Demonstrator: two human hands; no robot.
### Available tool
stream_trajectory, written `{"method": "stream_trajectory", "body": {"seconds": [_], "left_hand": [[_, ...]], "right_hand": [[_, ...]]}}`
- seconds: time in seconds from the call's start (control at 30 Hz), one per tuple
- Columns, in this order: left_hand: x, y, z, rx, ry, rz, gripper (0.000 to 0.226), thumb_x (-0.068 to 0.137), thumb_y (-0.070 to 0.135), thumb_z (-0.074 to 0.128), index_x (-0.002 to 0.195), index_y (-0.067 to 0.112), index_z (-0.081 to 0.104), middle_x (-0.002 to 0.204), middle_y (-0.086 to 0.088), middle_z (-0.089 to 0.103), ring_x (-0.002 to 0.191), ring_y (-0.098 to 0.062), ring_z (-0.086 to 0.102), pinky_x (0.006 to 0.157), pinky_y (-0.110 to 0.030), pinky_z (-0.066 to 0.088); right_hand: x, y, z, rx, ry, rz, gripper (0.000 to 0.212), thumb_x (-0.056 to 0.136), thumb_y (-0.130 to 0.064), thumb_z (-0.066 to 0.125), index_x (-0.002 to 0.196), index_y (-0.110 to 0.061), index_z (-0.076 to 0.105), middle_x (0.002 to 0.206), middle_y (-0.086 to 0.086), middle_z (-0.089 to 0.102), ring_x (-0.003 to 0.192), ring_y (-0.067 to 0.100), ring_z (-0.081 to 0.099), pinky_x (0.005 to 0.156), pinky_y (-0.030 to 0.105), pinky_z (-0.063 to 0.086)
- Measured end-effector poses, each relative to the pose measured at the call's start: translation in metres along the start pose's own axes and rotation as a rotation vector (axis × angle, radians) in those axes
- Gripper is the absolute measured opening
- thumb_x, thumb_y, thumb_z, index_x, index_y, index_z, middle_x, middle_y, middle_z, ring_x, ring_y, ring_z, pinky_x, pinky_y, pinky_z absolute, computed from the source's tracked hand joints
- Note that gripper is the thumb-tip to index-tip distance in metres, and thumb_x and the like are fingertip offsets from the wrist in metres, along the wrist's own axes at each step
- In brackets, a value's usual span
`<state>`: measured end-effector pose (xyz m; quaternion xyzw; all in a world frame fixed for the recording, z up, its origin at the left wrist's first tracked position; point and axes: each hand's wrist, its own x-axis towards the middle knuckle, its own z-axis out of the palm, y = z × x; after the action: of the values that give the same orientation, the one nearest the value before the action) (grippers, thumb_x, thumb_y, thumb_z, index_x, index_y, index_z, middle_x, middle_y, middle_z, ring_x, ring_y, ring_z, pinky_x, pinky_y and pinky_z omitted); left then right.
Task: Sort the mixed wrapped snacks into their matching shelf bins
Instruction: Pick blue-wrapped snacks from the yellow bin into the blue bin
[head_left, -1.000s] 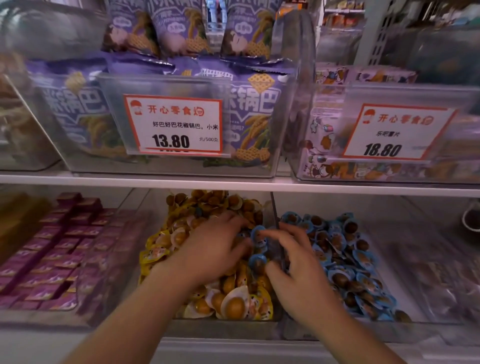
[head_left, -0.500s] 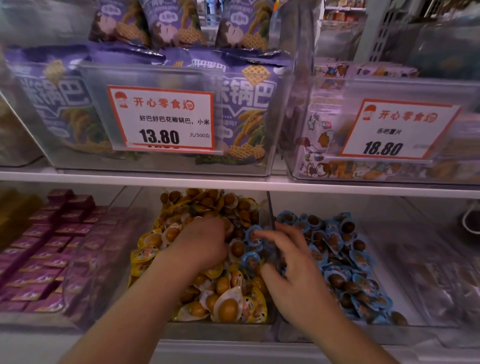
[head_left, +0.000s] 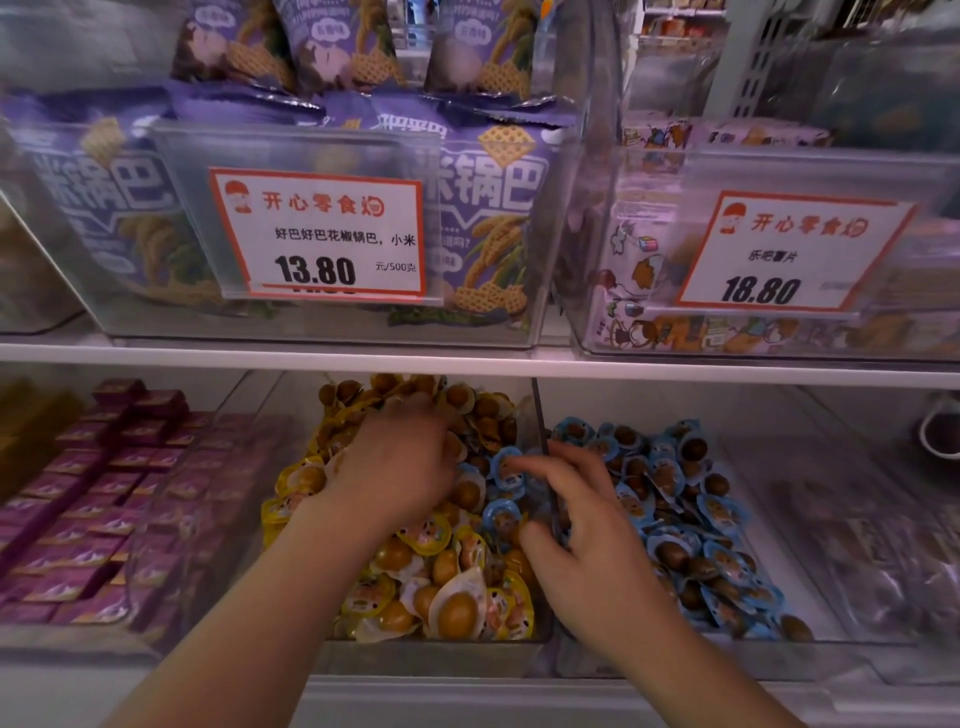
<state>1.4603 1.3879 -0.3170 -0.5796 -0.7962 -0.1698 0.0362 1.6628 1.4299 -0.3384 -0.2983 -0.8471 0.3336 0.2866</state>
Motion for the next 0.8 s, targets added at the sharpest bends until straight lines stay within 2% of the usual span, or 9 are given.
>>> {"method": "stream_trajectory", "body": {"seconds": [0.1,0.2,0.27,0.4,0.47,0.57,0.67,0.73,0.8], "left_hand": [[-0.005,0.003,0.013,0.044,-0.231,0.056,0.043,0.092,0.028,0.052,0.134,0.039,0.054,0.128,0.005,0.050,0.117,-0.024,0.048,0.091,-0.039,0.039],[-0.002,0.001,0.020,0.089,-0.308,0.057,0.052,0.094,0.027,0.049,0.143,0.043,0.043,0.143,0.008,0.043,0.128,-0.024,0.041,0.104,-0.042,0.033],[-0.001,0.001,0.022,0.073,-0.303,0.011,0.049,0.095,0.028,0.048,0.141,0.041,0.044,0.144,0.007,0.043,0.129,-0.025,0.041,0.105,-0.042,0.032],[-0.003,-0.002,0.022,0.015,-0.178,-0.059,0.020,0.093,0.035,0.056,0.113,0.034,0.057,0.122,0.004,0.055,0.118,-0.023,0.048,0.095,-0.038,0.038],[-0.005,-0.004,0.018,-0.047,-0.103,-0.045,0.008,0.090,0.036,0.061,0.095,0.036,0.055,0.106,0.008,0.054,0.108,-0.019,0.053,0.086,-0.036,0.042],[-0.004,0.000,0.014,-0.139,0.093,-0.030,0.015,0.087,0.040,0.065,0.083,0.030,0.055,0.092,0.010,0.054,0.086,-0.014,0.056,0.072,-0.034,0.047],[-0.001,0.014,0.015,-0.275,0.280,-0.082,0.017,0.086,0.034,0.067,0.078,0.024,0.055,0.083,0.008,0.053,0.071,-0.010,0.053,0.057,-0.025,0.041],[-0.003,0.024,0.022,-0.338,0.168,-0.006,0.014,0.086,0.033,0.067,0.087,0.026,0.055,0.084,0.010,0.056,0.073,-0.008,0.056,0.057,-0.020,0.041],[-0.006,0.032,0.026,-0.457,-0.157,0.069,0.036,0.080,0.042,0.066,0.111,0.029,0.052,0.101,0.011,0.061,0.091,-0.009,0.061,0.073,-0.023,0.051]], "right_hand": [[0.000,0.000,0.000,-0.002,0.005,-0.004,0.046,0.090,-0.019,0.059,0.128,-0.044,0.055,0.139,-0.021,0.030,0.109,-0.030,0.036,0.085,-0.007,0.027],[-0.001,0.000,0.000,-0.011,0.006,-0.006,0.046,0.090,-0.020,0.059,0.128,-0.045,0.054,0.137,-0.024,0.029,0.110,-0.030,0.034,0.086,-0.008,0.026],[-0.001,0.000,0.000,-0.006,0.001,-0.005,0.046,0.090,-0.021,0.059,0.128,-0.047,0.054,0.138,-0.026,0.028,0.115,-0.031,0.029,0.088,-0.008,0.024],[0.000,0.000,-0.001,-0.003,-0.001,0.000,0.046,0.090,-0.022,0.059,0.128,-0.046,0.054,0.139,-0.023,0.029,0.113,-0.028,0.033,0.087,-0.007,0.026],[0.000,0.001,0.000,0.000,0.000,0.001,0.046,0.089,-0.022,0.059,0.128,-0.046,0.054,0.139,-0.024,0.029,0.114,-0.029,0.032,0.088,-0.008,0.025],[0.000,0.001,-0.001,0.010,0.008,-0.003,0.046,0.089,-0.021,0.060,0.128,-0.045,0.055,0.139,-0.022,0.030,0.115,-0.030,0.030,0.088,-0.008,0.023],[0.000,0.000,-0.001,0.012,0.014,-0.008,0.046,0.088,-0.019,0.061,0.128,-0.042,0.057,0.139,-0.019,0.032,0.111,-0.030,0.033,0.087,-0.008,0.024],[0.000,-0.001,-0.002,0.019,0.011,-0.008,0.047,0.087,-0.017,0.060,0.128,-0.041,0.058,0.140,-0.017,0.033,0.112,-0.026,0.037,0.088,-0.007,0.025],[0.000,-0.003,-0.002,0.034,0.008,-0.003,0.047,0.087,-0.015,0.060,0.127,-0.040,0.058,0.140,-0.016,0.035,0.119,-0.015,0.040,0.093,-0.005,0.026]]}}
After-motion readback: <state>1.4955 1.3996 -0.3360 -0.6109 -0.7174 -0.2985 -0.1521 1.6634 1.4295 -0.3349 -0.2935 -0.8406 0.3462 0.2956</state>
